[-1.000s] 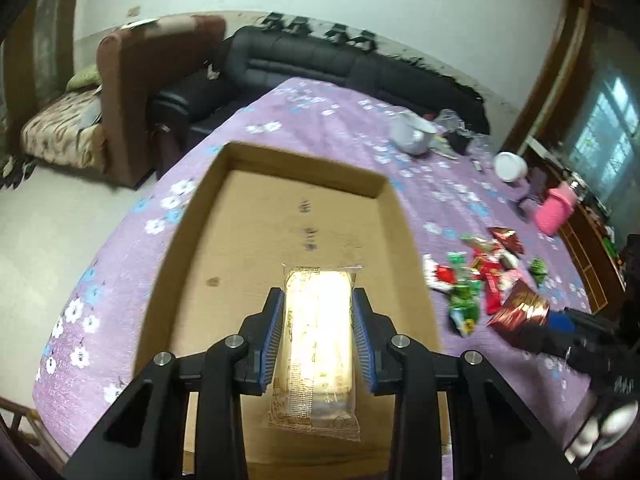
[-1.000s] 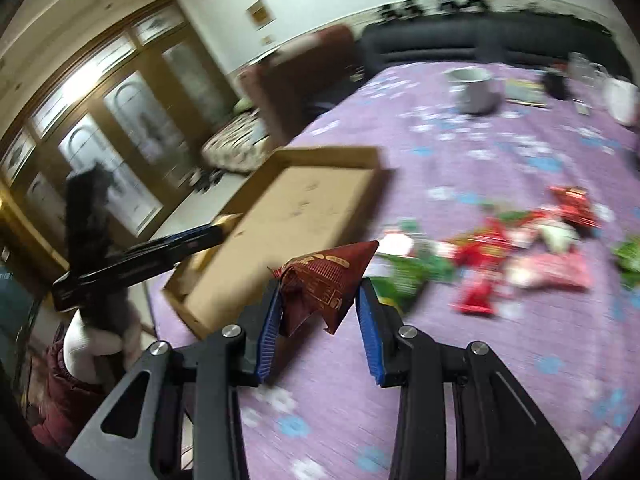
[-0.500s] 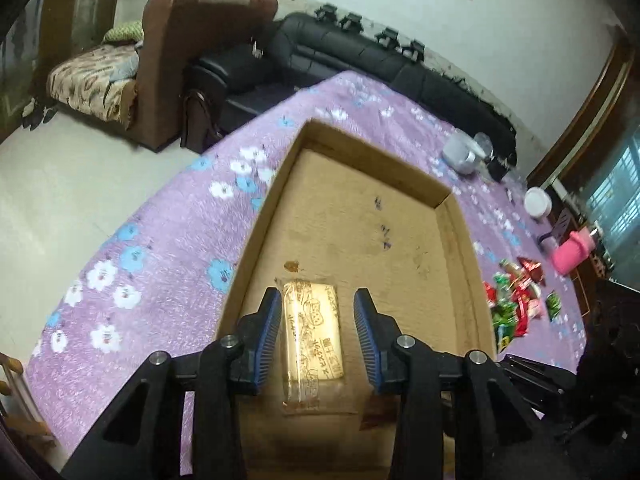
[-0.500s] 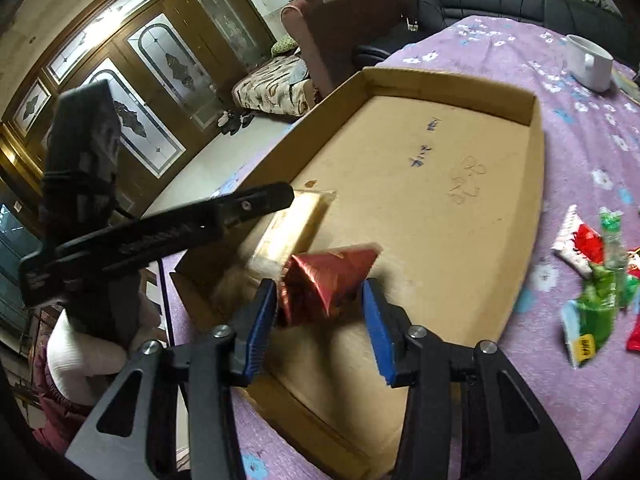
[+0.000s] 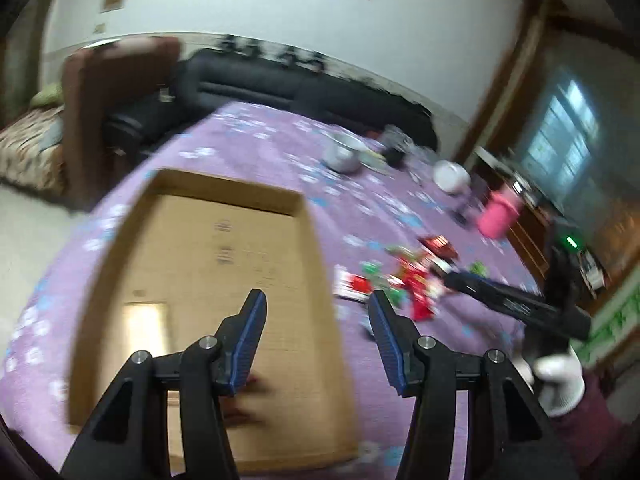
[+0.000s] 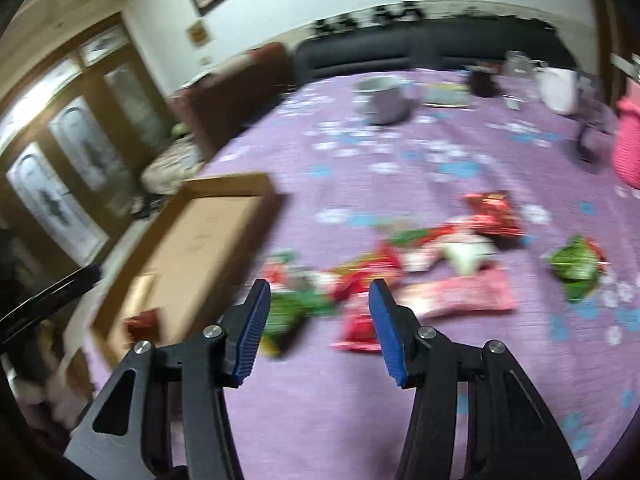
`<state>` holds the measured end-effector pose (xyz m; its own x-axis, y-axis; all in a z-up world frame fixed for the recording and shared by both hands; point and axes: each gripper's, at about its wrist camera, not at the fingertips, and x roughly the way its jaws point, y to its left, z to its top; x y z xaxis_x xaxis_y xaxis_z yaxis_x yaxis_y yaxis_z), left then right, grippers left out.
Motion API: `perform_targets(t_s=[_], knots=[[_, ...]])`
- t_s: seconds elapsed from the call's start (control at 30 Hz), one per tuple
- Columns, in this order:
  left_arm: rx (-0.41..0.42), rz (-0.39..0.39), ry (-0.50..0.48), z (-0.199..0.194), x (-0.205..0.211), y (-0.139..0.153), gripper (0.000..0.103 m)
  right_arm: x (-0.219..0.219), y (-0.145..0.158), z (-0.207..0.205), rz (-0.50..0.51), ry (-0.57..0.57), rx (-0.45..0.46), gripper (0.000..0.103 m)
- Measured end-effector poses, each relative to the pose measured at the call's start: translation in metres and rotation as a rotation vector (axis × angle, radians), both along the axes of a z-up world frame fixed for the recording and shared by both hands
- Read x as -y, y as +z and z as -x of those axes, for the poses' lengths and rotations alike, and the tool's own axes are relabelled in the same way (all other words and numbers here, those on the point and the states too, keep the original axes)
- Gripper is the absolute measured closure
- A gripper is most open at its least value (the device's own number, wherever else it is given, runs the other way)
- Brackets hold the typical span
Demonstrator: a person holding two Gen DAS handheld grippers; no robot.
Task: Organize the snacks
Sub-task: 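Grasp the green pea packet with the left gripper while the right grasps a red candy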
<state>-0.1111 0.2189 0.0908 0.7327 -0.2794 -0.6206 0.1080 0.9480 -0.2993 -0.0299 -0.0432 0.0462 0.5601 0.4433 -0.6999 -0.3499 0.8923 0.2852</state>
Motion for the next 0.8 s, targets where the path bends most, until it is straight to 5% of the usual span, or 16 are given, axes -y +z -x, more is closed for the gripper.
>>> perform_targets(t_s=[0.3,0.43,0.67,0.73,0.8], knots=[[-0.122,-0.15,-0.118,-0.047,0.078,-0.033,0.05,-0.02,-0.029,-0.021,0.097,0.008,0.003,0.051],[-0.175,-0.176,-0.106,-0.066,0.093,-0.048,0.05,-0.016,-0.036,-0.026,0.075,0.036,-0.025,0.082],[-0.232,-0.288,-0.109,-0.08,0.116,-0.068,0.05,-0.002,-0.034,-0.027,0.002,0.019,-0.041,0.082],[-0.233,-0.338,-0.116,-0.079,0.122,-0.071,0.062,0.002,-0.031,-0.026,-0.026,0.017,-0.04,0.082],[-0.218,-0.377,-0.121,-0.076,0.126,-0.07,0.062,0.005,-0.028,-0.025,-0.042,0.012,-0.03,0.082]])
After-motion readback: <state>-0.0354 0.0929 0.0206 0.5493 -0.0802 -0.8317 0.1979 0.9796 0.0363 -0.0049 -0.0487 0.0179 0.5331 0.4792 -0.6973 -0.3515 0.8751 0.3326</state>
